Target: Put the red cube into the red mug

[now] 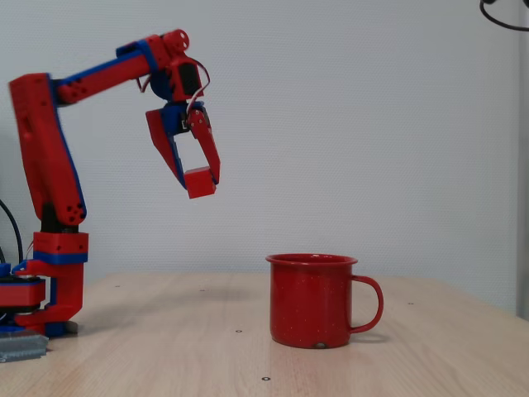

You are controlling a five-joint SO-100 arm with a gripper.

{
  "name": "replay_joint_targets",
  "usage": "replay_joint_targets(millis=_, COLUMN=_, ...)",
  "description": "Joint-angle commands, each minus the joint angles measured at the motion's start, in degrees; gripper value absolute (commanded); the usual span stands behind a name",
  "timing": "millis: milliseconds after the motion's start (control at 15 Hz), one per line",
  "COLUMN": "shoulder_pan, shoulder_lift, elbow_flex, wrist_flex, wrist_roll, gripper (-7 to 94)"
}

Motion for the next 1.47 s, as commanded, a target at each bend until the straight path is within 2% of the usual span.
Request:
replay_joint_targets(millis=0, shoulder_pan=5.6, shoulder_lift=8.6, elbow_flex=1.9, wrist_flex=1.4, wrist_roll=-5.2, gripper=0)
replay_joint_targets(millis=133, shoulder_pan=13.2, shoulder_lift=13.5, elbow_flex=7.2, wrist_flex=-3.8, wrist_roll=-14.9, gripper=0)
replay_joint_targets(millis=333, shoulder_pan=22.9, shoulder_lift=17.0, elbow_flex=14.4, wrist_flex=-15.3, wrist_roll=-28.4, gripper=0)
replay_joint_targets(millis=667, shoulder_pan=33.0, shoulder_lift=8.5, elbow_flex=12.7, wrist_flex=-21.7, wrist_roll=-38.1, gripper=0)
replay_joint_targets(millis=1067, shoulder_pan=34.6, shoulder_lift=-8.7, elbow_flex=0.8, wrist_flex=-29.3, wrist_roll=-42.7, gripper=0)
replay_joint_targets(millis=1400, shoulder_pan=34.7, shoulder_lift=-18.7, elbow_flex=-5.0, wrist_flex=-32.1, wrist_roll=-41.7, gripper=0)
